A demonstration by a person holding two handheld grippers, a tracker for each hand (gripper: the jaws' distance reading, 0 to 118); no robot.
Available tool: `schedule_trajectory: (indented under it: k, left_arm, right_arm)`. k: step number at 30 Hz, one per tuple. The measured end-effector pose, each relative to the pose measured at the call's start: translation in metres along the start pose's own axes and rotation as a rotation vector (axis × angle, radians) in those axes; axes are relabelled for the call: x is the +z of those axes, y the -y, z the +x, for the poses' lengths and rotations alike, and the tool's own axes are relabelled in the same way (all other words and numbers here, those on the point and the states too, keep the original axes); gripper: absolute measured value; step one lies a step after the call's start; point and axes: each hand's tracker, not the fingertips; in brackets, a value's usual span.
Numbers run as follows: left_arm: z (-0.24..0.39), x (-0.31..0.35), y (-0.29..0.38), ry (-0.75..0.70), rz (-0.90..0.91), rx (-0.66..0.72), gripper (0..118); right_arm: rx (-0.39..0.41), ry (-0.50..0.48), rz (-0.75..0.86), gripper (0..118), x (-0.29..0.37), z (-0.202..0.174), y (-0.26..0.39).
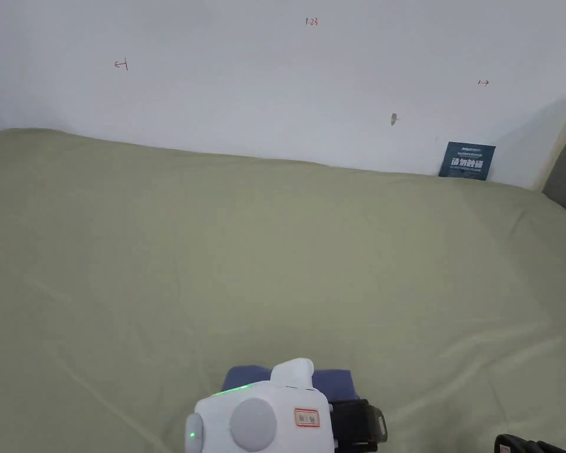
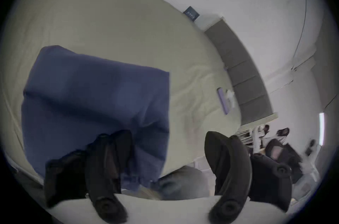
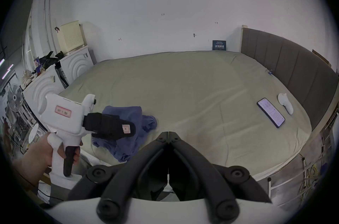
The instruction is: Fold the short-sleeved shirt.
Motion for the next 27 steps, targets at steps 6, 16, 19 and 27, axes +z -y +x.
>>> schedule_trajectory:
  k: [6, 16, 19, 27]
  left_arm:
    - [-0.047, 0.059, -0.009, -0.034, 0.163, -0.045, 83]
    - [-0.057, -0.016, 0.017, 0.142, 0.015, -0.035, 1]
    - [-0.05, -0.052, 0.034, 0.124, -0.101, -0.043, 1]
    - [-0.052, -0.058, 0.059, 0.164, -0.158, -0.006, 1]
  right_arm:
    - [0.025, -0.021, -0.013, 0, -0.002, -0.004, 0.001]
    - [0.005, -0.03, -0.023, 0, 0.005, -0.005, 0.008]
    - [0.005, -0.015, -0.025, 0, 0.01, -0.004, 0.009]
    - [0.028, -0.015, 0.001, 0, 0.016, -0.007, -0.001]
